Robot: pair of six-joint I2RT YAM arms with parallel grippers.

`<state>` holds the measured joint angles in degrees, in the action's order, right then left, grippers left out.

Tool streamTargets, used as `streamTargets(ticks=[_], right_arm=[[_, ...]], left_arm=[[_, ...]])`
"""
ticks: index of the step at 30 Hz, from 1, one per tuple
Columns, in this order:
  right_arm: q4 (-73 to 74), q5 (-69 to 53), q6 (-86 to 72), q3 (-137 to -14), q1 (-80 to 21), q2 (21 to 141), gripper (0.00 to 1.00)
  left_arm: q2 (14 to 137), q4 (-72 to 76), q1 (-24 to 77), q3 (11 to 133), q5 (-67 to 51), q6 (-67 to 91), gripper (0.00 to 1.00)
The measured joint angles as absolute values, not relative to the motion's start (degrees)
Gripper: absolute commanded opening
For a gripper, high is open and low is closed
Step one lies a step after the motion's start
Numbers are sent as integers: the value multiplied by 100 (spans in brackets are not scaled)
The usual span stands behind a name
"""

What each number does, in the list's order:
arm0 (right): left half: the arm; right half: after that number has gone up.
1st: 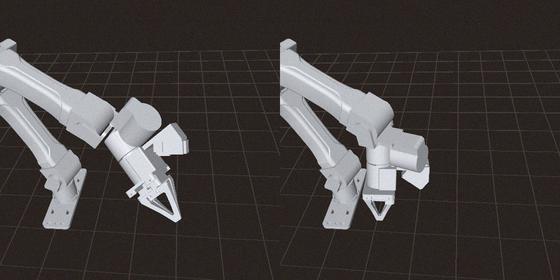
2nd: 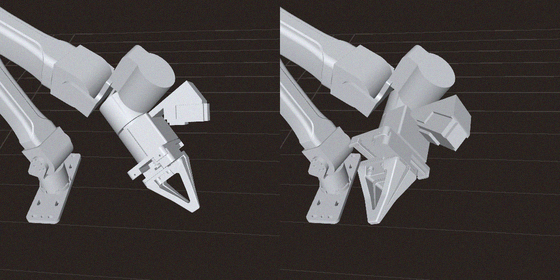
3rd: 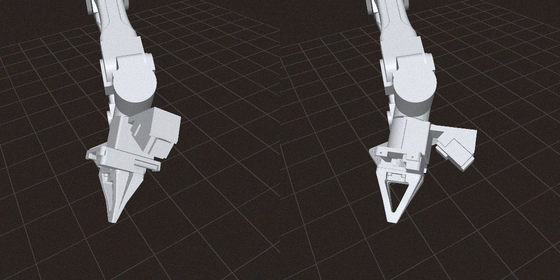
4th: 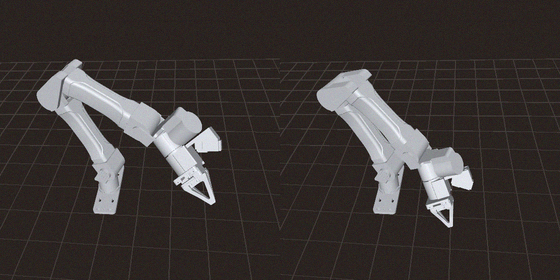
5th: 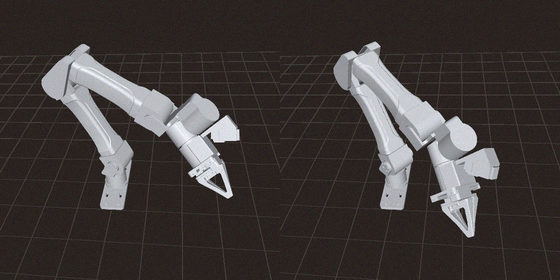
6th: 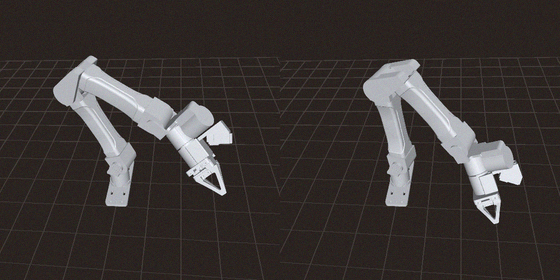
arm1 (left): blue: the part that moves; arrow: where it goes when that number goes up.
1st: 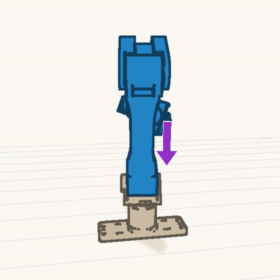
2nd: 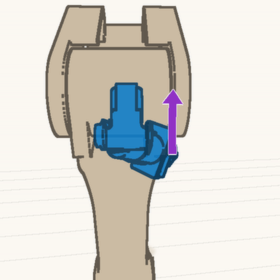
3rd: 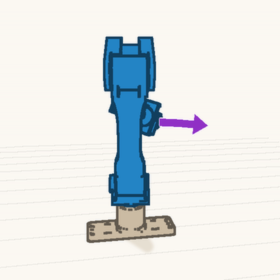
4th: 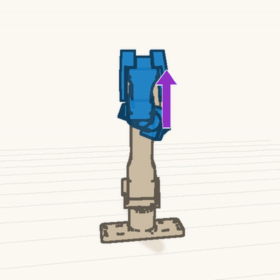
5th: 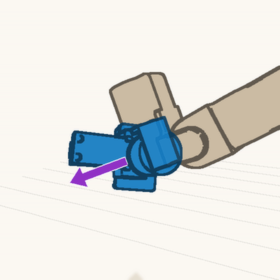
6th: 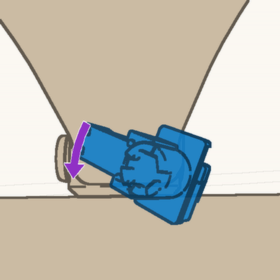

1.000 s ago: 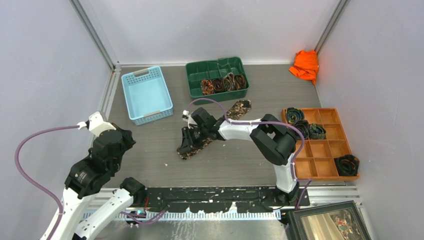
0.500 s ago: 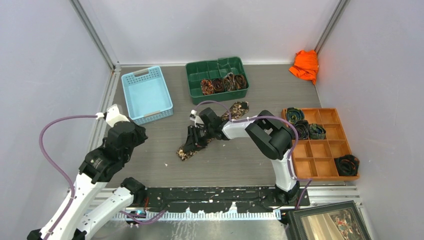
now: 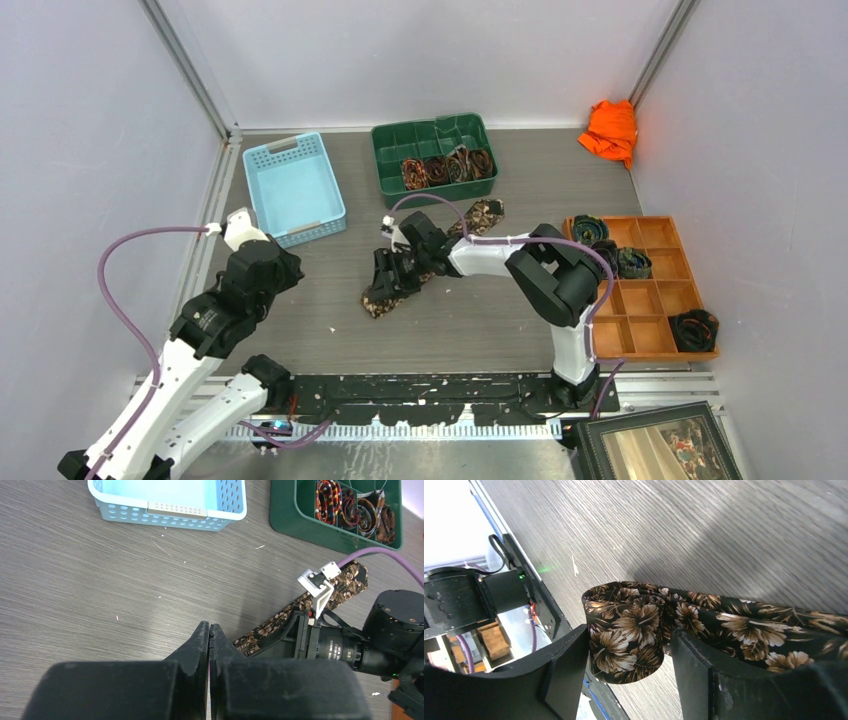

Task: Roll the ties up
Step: Roll the tie at the center of the board.

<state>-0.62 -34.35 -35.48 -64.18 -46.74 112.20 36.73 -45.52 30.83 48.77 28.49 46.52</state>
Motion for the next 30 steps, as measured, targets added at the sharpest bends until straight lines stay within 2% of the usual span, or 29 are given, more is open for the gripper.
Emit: streamTargets(ticks=[10,19,23,30], right_arm=[[596,-3094,-3103,-6504,-4626,10984,74],[631,-2967,-3076,-6504,-4530,10772,72],[851,-2733,-2958,-6510,-4447,10770,69],[1225,-2222,-2753,-6488,-4451,10567,69]], left_arm=[[3756,-4383,3085,4724,2786,4650,0],[3977,-4215,3083,4654,2707,4646,0],[4051,-4171,3085,4654,2672,4644,0],[4007,-4095,3085,4593,2689,4659,0]])
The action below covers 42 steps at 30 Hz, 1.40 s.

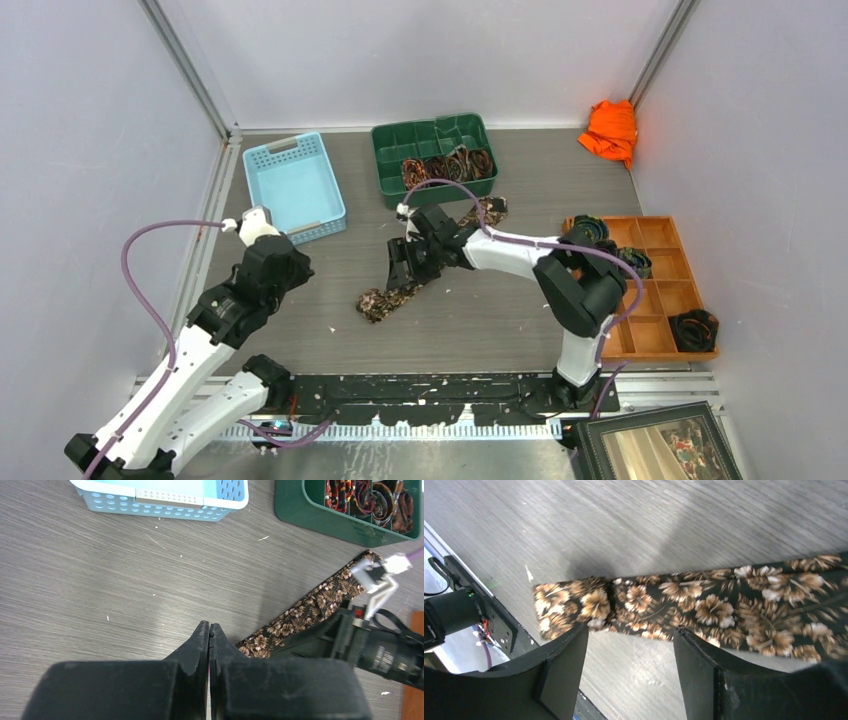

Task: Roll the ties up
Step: Roll the tie at the center of the board.

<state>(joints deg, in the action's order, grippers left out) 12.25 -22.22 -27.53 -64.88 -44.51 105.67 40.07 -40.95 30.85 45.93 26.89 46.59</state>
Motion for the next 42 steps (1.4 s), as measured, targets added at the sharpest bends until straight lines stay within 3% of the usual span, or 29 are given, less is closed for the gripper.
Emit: streamTargets(ticks=[2,6,7,12,21,28,42], right_arm=[[1350,-1920,-2655,-6466,-4547,10256,70],[1857,-873,-2226,-6643,-5122,9568,99],[1962,-484,-2071,-6748,-5384,9465,100],[2211,987,-1470,-6971,-6595,9362,100],[2862,2132,-947,-7419,-7083,10001,87],[3074,2585,-478,-8152,-7944,10842,85],[3083,3223,180,-8600,-7990,11747,85]], left_arm=[[3953,-4119,3085,4547,2727,4731,0],[3673,-4381,3085,4545,3028,4904,0],[3555,-4510,3085,4565,3138,4934,0],[3028,-5284,3087,5074,3695,5081,0],[2484,-6178,3087,6106,4635,5120,0],[2394,-6611,3087,6320,4895,5216,0],[2248,-6792,3087,6208,4860,5207,0]])
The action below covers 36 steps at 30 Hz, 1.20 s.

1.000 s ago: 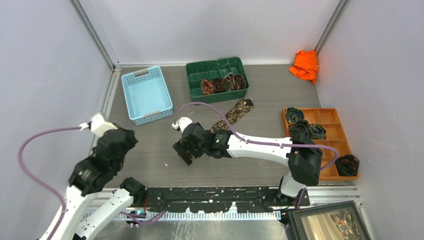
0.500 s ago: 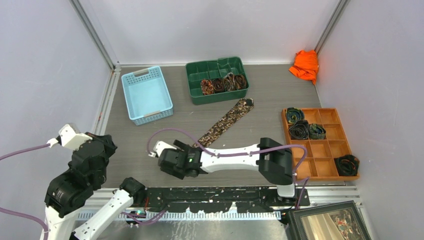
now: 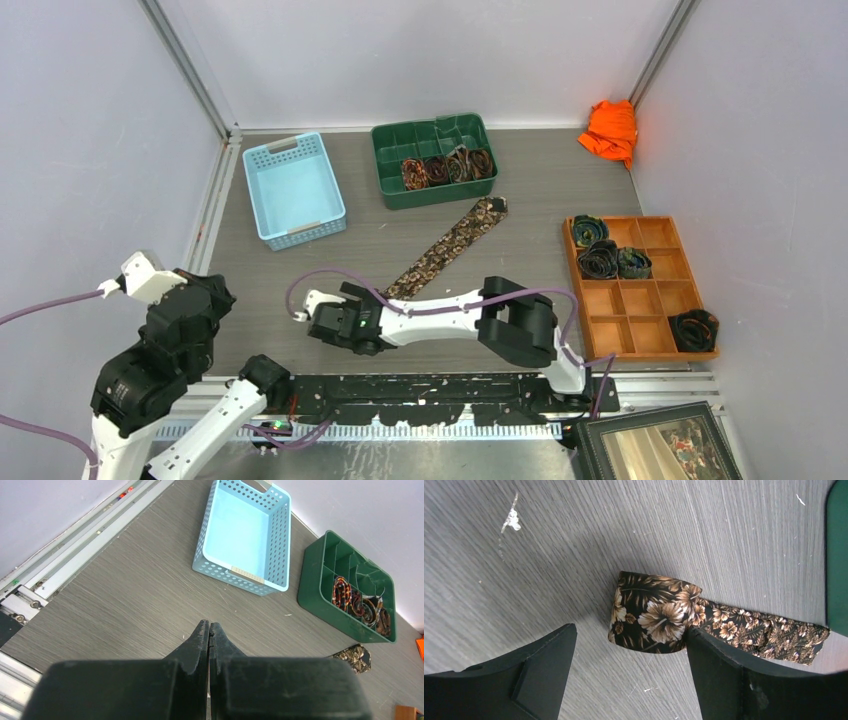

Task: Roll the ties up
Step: Roll the tie at the center of the board.

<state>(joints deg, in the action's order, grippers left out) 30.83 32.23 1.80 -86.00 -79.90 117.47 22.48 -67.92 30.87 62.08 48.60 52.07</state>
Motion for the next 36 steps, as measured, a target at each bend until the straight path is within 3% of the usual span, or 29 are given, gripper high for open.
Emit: streamTargets(ticks=[4,9,14,26,36], right_arm=[[3079,3297,292,-8661,-7988,11979,79],[3138,3334,287,-8840,-7972,12151,56],[3251,3280,97,-9054,-7883,12342,41],[3190,2655,-679,-8938,-7360,12092,26],[2390,790,-1688,-8132,-6663,11218,26]], left_arm=[[2248,-6790,3087,6154,4838,5205,0],[2246,-6790,3087,6143,4840,5205,0],[2246,-6766,3087,6090,4825,5194,0],[2252,-6504,3087,5913,4641,5072,0],[2576,-6018,3087,5636,4353,5024,0]])
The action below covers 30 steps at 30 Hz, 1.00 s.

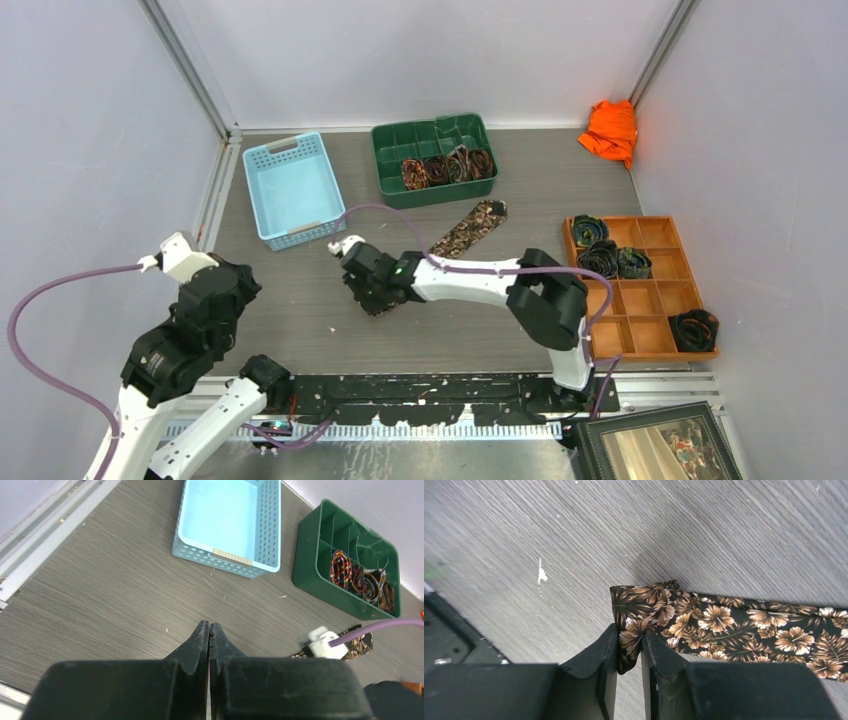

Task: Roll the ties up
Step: Roll the tie at the center of the board.

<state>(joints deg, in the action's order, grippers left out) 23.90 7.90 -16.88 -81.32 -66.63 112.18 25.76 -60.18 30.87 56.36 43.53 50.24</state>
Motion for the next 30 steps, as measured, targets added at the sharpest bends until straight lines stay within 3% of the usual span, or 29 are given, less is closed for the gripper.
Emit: streamTargets(ticks=[15,30], right_arm=[[-530,-2429,-3804,-5830,-5028,10532,25],[-1623,-3277,-4434,-4862,-3957,10162,25]], left_arm=[[3771,-4757,3087,5349,3461,4875,0],[5238,-3186,3385,4831,2727,4724,0]])
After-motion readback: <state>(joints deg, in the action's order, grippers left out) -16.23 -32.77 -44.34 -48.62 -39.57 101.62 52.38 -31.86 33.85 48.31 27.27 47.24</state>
